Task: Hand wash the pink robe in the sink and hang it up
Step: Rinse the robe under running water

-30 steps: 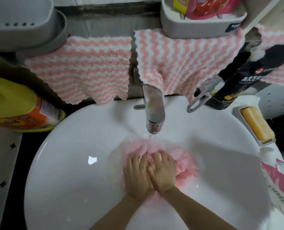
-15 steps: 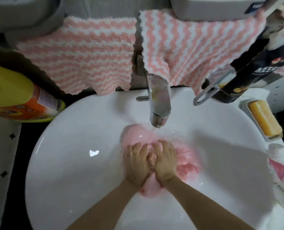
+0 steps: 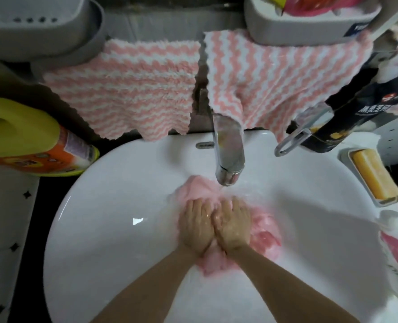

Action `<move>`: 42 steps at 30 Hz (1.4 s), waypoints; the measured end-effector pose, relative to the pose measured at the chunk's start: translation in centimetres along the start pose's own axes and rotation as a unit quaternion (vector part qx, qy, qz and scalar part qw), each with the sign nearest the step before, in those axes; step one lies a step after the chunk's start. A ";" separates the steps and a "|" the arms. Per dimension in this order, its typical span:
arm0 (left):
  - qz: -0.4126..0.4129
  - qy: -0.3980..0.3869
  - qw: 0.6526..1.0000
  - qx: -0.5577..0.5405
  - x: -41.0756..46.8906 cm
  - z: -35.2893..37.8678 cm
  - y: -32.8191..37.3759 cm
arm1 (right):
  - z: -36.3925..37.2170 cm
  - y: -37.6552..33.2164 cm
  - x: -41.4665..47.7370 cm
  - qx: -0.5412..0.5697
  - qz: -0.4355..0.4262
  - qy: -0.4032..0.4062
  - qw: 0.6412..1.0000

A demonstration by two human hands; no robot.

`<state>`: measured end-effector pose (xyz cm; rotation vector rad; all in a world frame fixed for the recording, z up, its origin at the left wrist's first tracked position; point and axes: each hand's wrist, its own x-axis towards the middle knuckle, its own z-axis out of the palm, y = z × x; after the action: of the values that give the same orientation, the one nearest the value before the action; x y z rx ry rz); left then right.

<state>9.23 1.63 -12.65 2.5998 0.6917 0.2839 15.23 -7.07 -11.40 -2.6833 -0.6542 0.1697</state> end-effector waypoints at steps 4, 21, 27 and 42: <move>-0.041 -0.117 0.992 0.017 4.9 -3.0 2.1 | -2.5 -1.0 3.6 0.083 0.048 -0.033 0.995; 0.010 -0.076 0.996 0.042 2.0 -1.7 0.2 | -2.3 -1.3 2.1 0.149 0.058 0.000 0.987; 0.082 -0.009 0.990 0.113 -2.5 -0.9 -0.4 | -0.2 0.3 -2.5 -0.005 -0.039 -0.045 0.998; 0.088 -0.037 0.991 0.097 -3.2 -1.3 -0.3 | 0.0 1.3 -2.8 -0.031 -0.087 -0.039 0.995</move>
<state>5.91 0.70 -11.93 2.8468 0.4870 0.1795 13.29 -9.44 -11.85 -2.6729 -0.9266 0.2119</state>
